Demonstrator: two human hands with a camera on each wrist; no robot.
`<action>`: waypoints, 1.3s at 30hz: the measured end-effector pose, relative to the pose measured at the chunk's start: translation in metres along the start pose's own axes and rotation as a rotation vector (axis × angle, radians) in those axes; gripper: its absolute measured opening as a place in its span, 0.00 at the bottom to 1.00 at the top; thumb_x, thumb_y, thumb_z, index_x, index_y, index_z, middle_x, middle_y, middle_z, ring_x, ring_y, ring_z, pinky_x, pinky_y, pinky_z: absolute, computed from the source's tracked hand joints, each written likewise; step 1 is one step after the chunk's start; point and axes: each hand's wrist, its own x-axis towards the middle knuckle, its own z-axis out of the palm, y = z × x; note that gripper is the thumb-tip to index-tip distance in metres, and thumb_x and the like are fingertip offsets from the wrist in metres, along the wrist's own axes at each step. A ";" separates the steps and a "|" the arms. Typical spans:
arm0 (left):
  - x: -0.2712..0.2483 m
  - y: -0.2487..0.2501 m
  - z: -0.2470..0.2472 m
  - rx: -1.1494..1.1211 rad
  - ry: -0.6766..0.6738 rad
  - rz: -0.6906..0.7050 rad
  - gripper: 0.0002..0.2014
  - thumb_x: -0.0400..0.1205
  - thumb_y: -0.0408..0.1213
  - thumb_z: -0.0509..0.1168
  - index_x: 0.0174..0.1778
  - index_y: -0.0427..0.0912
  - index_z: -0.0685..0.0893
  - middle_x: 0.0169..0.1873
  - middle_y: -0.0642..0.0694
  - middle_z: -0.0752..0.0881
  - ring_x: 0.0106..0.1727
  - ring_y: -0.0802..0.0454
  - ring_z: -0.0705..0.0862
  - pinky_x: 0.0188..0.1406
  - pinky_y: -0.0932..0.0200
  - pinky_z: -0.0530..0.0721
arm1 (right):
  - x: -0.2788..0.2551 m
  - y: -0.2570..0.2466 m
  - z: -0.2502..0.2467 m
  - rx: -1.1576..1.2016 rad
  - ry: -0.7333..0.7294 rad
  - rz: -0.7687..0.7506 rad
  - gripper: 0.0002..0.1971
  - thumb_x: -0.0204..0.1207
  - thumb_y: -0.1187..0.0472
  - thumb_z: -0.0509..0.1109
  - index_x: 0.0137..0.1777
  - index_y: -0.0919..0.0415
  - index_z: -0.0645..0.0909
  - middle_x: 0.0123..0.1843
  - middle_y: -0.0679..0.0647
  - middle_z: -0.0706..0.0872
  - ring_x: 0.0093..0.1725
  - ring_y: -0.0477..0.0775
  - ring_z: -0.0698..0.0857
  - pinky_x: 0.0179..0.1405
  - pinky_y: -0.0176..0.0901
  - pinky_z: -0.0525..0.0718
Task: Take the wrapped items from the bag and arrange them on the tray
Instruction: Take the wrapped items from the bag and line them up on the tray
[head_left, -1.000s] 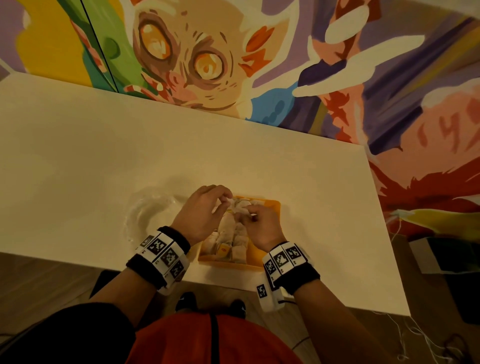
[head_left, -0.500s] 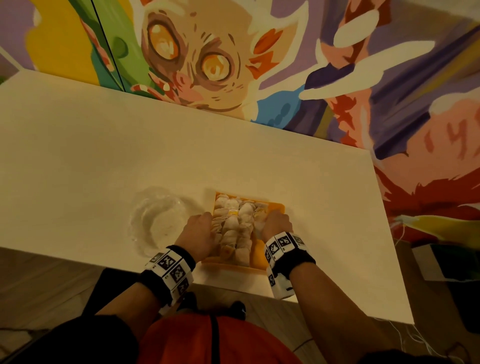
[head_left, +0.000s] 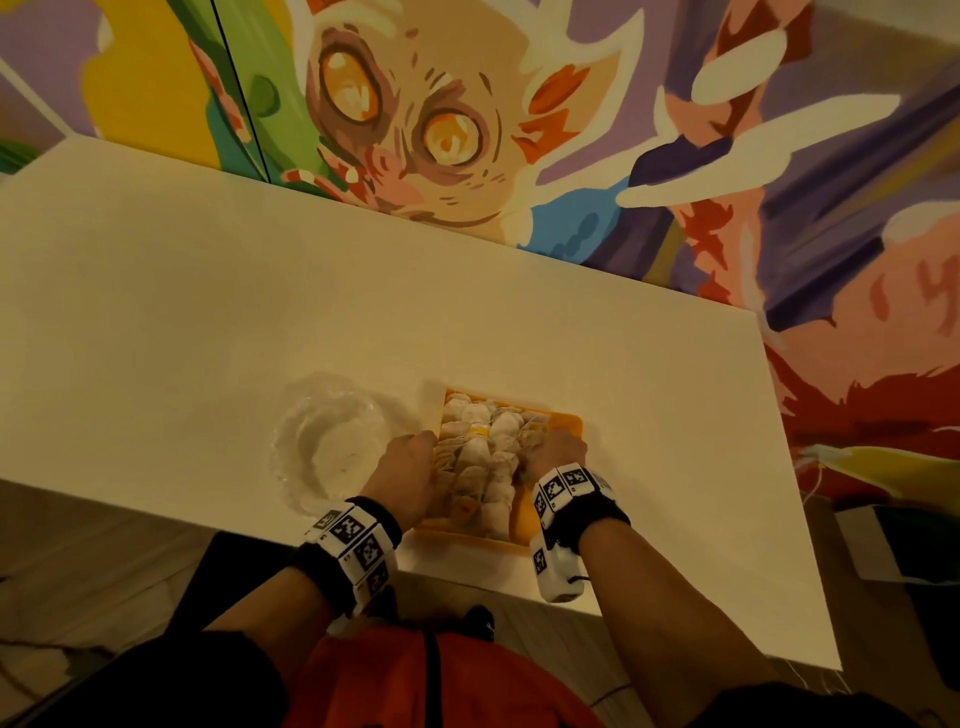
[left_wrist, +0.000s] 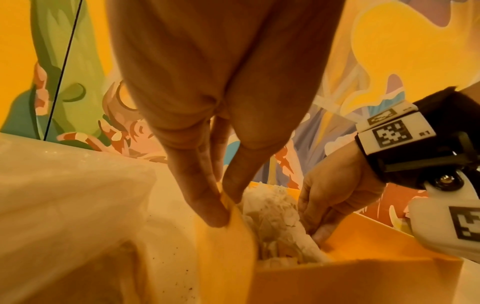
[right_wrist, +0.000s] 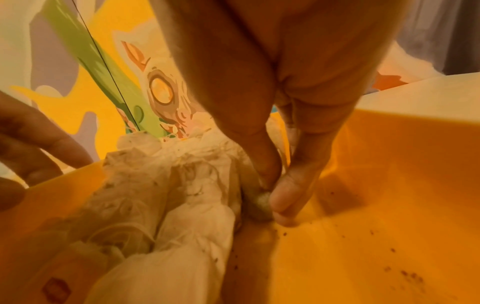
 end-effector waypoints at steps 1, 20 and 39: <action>0.000 0.001 -0.001 -0.001 -0.003 -0.009 0.20 0.81 0.37 0.66 0.69 0.37 0.77 0.59 0.37 0.83 0.60 0.40 0.81 0.58 0.48 0.82 | 0.000 -0.001 -0.002 0.002 0.006 -0.015 0.21 0.80 0.58 0.69 0.69 0.67 0.75 0.68 0.61 0.80 0.68 0.63 0.80 0.60 0.47 0.79; -0.013 -0.088 -0.088 0.149 0.018 0.046 0.11 0.82 0.35 0.66 0.58 0.45 0.87 0.53 0.48 0.88 0.49 0.53 0.84 0.49 0.64 0.78 | -0.076 -0.033 -0.032 0.185 0.022 -0.324 0.06 0.78 0.59 0.66 0.39 0.54 0.78 0.39 0.59 0.90 0.36 0.60 0.90 0.38 0.54 0.91; -0.039 -0.129 -0.044 -0.018 -0.109 -0.166 0.36 0.74 0.42 0.76 0.78 0.42 0.70 0.63 0.42 0.82 0.59 0.46 0.82 0.58 0.56 0.82 | -0.108 -0.135 0.062 -0.232 -0.184 -0.486 0.10 0.82 0.61 0.65 0.57 0.67 0.76 0.58 0.64 0.81 0.59 0.64 0.81 0.45 0.46 0.74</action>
